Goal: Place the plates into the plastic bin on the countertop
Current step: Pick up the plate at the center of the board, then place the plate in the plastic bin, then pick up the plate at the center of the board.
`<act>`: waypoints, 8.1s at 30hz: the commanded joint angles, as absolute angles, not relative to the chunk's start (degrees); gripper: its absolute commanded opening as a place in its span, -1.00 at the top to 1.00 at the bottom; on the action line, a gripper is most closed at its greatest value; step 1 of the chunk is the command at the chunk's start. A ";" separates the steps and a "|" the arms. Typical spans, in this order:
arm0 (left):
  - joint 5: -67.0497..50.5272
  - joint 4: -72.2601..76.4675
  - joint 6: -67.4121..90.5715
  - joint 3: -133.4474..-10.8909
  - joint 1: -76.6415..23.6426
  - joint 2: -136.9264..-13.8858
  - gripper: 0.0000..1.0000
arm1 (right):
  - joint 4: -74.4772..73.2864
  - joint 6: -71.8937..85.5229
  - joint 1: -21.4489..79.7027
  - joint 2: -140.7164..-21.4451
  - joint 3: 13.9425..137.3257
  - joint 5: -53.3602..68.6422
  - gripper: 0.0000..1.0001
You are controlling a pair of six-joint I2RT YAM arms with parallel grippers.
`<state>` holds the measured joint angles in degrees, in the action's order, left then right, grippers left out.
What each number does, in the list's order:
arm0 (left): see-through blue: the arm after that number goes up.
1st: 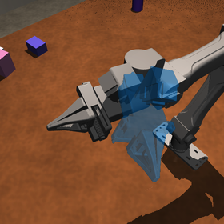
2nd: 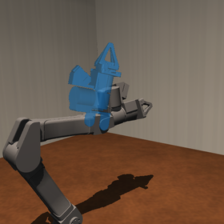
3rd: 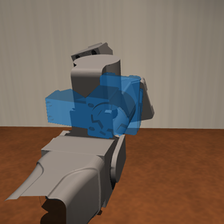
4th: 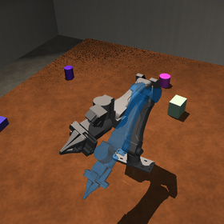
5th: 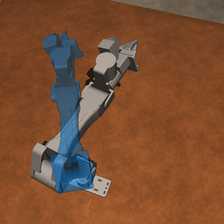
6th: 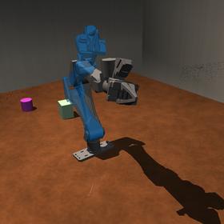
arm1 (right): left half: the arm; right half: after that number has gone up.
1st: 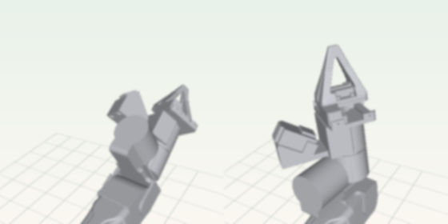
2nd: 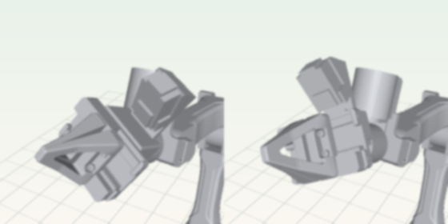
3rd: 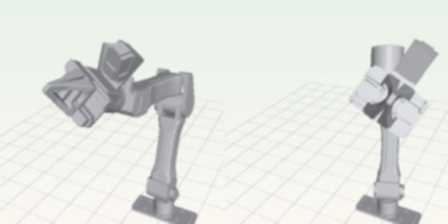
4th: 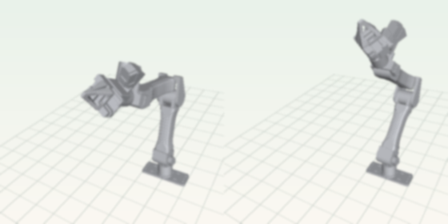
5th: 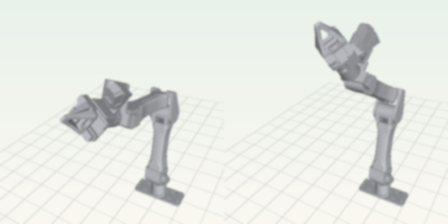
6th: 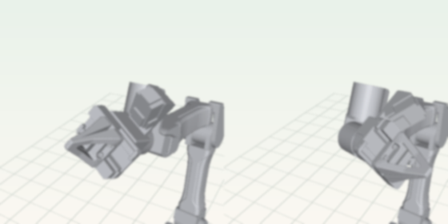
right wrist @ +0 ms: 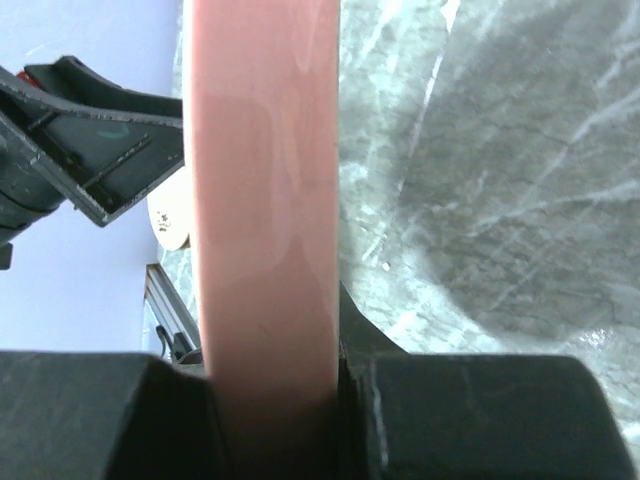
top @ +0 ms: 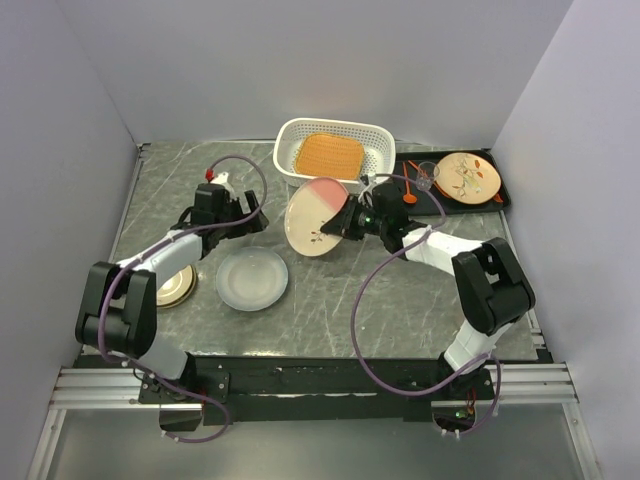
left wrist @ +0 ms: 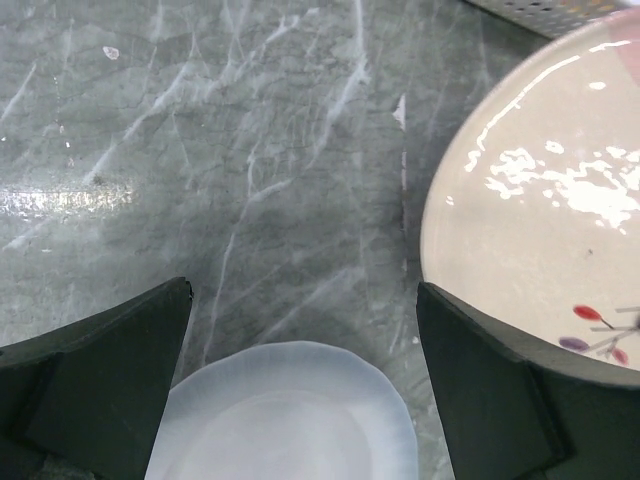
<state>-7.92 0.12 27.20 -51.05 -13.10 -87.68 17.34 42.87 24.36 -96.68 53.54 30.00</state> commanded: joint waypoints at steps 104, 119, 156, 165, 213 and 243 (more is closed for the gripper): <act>-18.10 3.60 25.84 -50.10 -10.20 -86.31 -0.99 | -1.57 45.53 10.99 -141.59 123.31 32.08 0.08; -18.98 3.69 26.10 -50.01 -10.20 -86.04 -0.99 | -18.28 37.53 9.67 -137.20 127.01 29.79 -0.28; -18.28 3.43 26.28 -49.57 -10.20 -85.52 -0.99 | -25.93 26.81 7.38 -125.25 117.25 12.93 -0.79; -15.73 2.02 26.01 -49.13 -10.20 -84.81 -0.99 | -19.69 27.60 7.21 -117.69 108.55 14.50 -0.80; -9.49 0.70 33.84 -41.22 -5.54 -81.65 -0.99 | 6.59 32.95 27.25 -114.78 75.85 36.38 -0.71; -11.51 0.88 33.14 -41.92 -5.36 -82.18 -0.99 | 9.58 35.42 38.58 -123.92 76.82 39.46 -0.51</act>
<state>-10.15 -1.10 33.65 -40.40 -5.63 -83.33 9.23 35.77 37.82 -122.32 75.00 39.03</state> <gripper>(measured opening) 0.994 0.761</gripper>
